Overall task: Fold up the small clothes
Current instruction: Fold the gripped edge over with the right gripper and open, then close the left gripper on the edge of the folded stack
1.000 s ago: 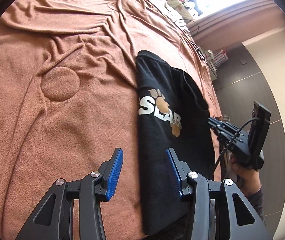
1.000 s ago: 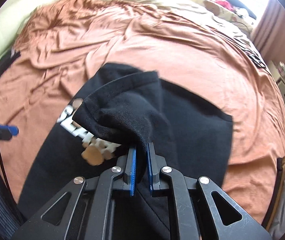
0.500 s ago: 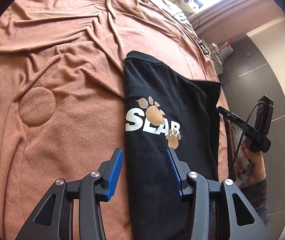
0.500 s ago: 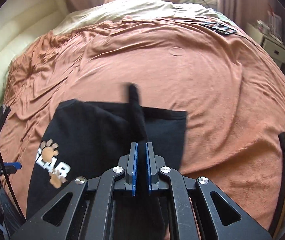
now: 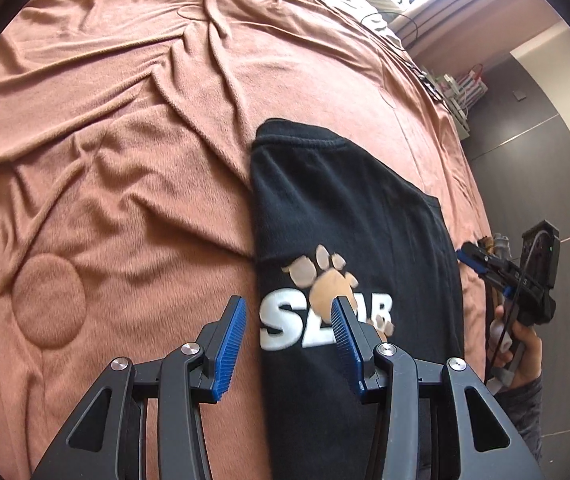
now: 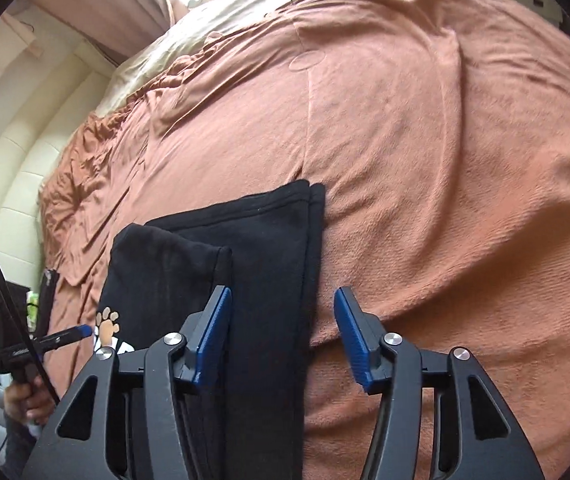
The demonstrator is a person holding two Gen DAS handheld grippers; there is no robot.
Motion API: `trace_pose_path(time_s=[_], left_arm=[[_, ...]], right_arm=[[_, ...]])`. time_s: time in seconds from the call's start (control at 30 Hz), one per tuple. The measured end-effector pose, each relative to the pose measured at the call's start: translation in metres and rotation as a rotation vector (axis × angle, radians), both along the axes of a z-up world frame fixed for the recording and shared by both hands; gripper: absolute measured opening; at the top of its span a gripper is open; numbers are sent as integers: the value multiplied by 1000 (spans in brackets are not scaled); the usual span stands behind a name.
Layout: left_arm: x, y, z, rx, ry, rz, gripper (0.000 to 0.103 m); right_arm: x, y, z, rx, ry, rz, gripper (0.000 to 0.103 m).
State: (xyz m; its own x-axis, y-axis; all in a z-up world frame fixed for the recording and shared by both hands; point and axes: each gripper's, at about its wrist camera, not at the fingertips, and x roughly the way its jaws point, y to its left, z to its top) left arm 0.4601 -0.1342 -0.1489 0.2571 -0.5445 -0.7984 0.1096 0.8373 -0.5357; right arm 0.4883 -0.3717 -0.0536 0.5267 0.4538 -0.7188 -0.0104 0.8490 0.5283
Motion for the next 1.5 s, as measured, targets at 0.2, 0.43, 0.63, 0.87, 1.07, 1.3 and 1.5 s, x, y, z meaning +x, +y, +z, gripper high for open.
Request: trace_pose_path(time_s=[0.2,0.43,0.63,0.87,1.07,1.3,1.5], left_arm=[[28,0,-9,-5,11,13,46],[59,-8,-17,-7,14,8,46],[85,-13,-29,-21,35,17,39],[103,-19,-35,-54,28,10,36],[103,-23,-28,-17,0,7,19],[89,-15,-1,-56,-51,-5,11],[73,-13,26,-76,-100,-8,9]], right_arm=[[17,-16,-24,127,35,45,52],[37,-33,-40,291,26,119,52],[55,-33,-55,327,33,195,52],[74,-29,-61,276,41,252,38],[73,-30,-50,213,38,212,15],[51,-30,-16,120,-36,183,12],[25,-6,13,53,-92,182,12]])
